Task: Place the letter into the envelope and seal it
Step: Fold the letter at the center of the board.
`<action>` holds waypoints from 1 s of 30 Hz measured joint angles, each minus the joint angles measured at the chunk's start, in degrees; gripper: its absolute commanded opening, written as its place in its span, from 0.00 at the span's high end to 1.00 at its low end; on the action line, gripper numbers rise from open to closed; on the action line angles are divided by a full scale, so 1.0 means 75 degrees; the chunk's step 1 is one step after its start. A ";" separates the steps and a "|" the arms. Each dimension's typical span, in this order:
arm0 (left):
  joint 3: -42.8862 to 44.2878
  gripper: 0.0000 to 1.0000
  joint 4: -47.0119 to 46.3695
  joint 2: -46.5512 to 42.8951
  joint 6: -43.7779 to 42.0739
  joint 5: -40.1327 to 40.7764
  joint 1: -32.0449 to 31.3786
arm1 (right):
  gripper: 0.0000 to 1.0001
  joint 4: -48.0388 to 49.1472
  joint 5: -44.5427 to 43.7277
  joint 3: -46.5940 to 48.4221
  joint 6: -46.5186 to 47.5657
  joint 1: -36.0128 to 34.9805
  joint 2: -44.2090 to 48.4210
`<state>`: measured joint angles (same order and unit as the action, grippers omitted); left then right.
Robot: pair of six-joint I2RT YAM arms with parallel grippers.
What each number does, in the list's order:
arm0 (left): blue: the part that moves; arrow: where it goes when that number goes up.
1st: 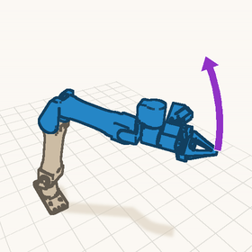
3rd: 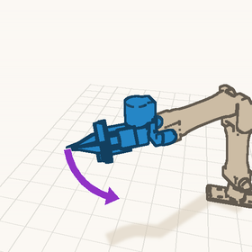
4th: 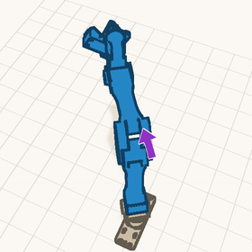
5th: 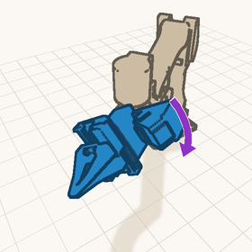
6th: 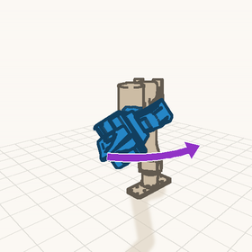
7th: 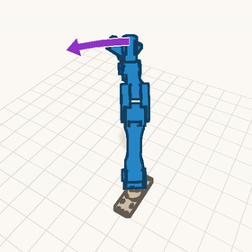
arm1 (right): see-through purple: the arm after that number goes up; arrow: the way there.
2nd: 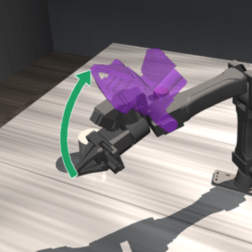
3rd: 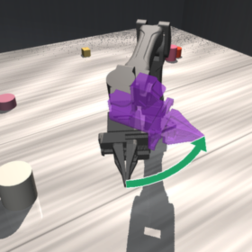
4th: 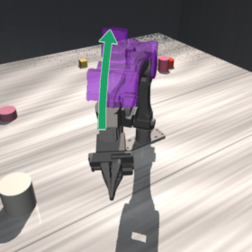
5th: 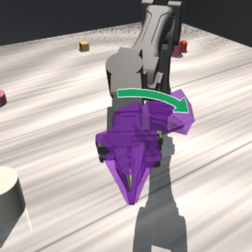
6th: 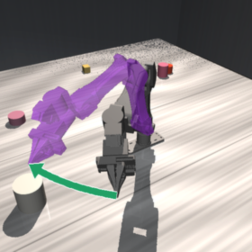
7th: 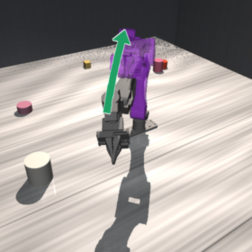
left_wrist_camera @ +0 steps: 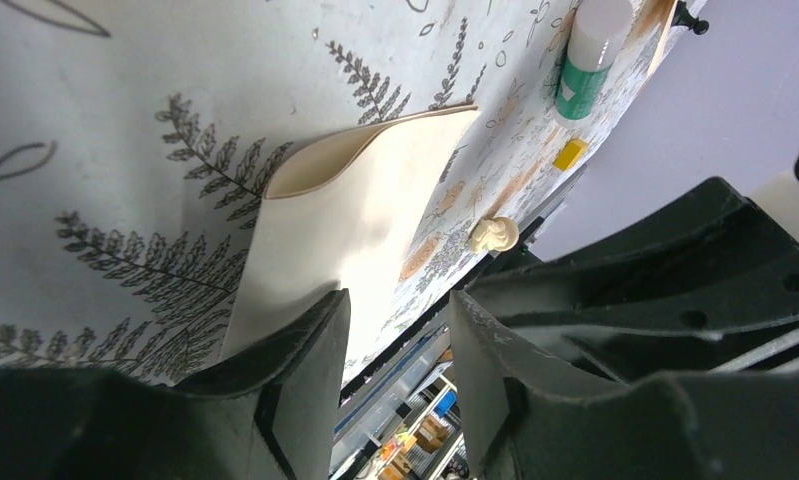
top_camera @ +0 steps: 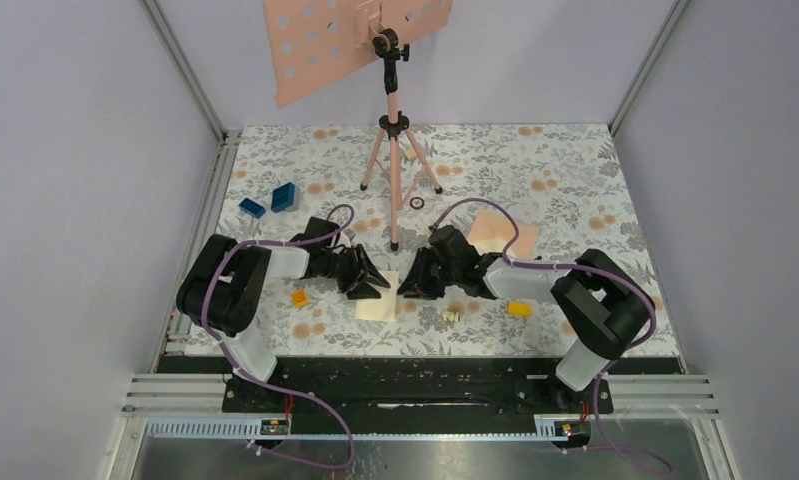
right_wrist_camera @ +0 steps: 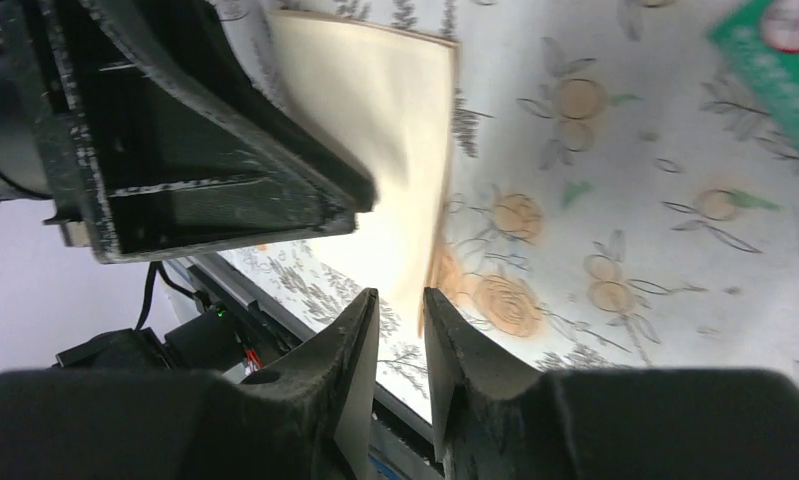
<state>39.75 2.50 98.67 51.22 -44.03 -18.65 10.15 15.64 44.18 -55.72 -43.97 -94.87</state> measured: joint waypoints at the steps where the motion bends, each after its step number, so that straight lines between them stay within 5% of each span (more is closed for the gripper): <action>1: -0.0003 0.56 -0.0020 0.0009 0.0015 -0.0015 0.0000 | 0.71 0.0003 0.0009 0.0076 0.0012 -0.0050 -0.0023; 13: -0.0020 0.55 -0.0035 -0.0134 0.0128 0.0079 -0.0006 | 0.75 0.0466 0.0600 0.0635 -0.0154 -0.0376 -0.1387; 20: -0.0020 0.55 0.0463 -0.1169 -0.0119 0.0463 -0.0006 | 0.76 0.0638 0.0729 0.0472 -0.0259 -0.0154 -0.1387; 30: -0.1157 0.89 0.0425 -0.1364 -0.0248 0.0854 -0.0006 | 0.77 0.0670 0.0796 0.0449 -0.0134 -0.0058 -0.1387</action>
<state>31.07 5.69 88.44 49.36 -37.63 -18.70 15.18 21.61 47.55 -56.73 -44.40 -105.27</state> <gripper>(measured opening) 0.179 0.232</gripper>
